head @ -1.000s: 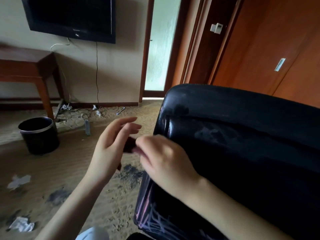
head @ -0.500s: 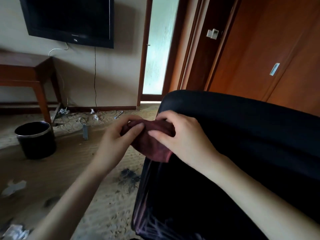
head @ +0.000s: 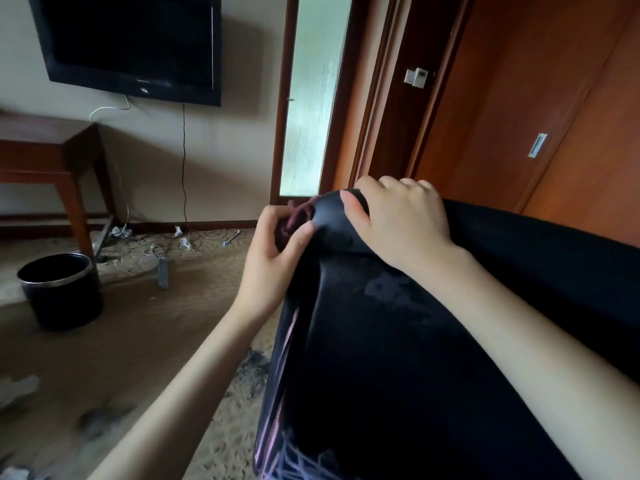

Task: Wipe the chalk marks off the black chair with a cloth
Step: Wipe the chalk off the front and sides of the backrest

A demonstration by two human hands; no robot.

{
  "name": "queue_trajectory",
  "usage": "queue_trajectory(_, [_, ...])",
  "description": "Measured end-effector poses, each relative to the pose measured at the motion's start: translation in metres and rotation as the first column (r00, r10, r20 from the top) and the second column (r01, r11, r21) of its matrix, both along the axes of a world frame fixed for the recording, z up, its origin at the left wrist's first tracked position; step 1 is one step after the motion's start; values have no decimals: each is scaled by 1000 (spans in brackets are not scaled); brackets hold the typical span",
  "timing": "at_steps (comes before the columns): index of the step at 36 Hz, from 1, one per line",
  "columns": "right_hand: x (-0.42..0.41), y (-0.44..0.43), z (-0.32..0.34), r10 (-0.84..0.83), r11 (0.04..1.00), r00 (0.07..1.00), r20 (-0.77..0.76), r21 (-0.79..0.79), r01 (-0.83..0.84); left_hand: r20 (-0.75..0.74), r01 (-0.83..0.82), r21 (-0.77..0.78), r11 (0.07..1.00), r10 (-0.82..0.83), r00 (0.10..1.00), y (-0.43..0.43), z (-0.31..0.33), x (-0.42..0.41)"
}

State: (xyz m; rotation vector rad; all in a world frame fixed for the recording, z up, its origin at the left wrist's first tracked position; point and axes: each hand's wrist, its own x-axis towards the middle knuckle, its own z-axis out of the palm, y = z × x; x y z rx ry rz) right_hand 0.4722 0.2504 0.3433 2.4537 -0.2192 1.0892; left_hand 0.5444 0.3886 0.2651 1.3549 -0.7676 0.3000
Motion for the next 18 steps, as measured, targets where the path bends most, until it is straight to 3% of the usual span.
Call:
queue_trajectory(3, [4,-2,-3,-5,1000,998,61,-25,6,-159,123,-140,982,-145,977,9,-4,2])
queue_trajectory(5, [6,-3,-5,8,999,994,108,-42,-3,-194,146,-155,977,-175,965,11,-1,3])
queue_trajectory(14, [11,-9,-10,34,996,986,161,-85,-20,12,145,170,975,-150,989,7,6,13])
queue_trajectory(18, [13,-10,-12,53,994,976,209,-105,-32,58,133,193,972,-146,988,5,3,12])
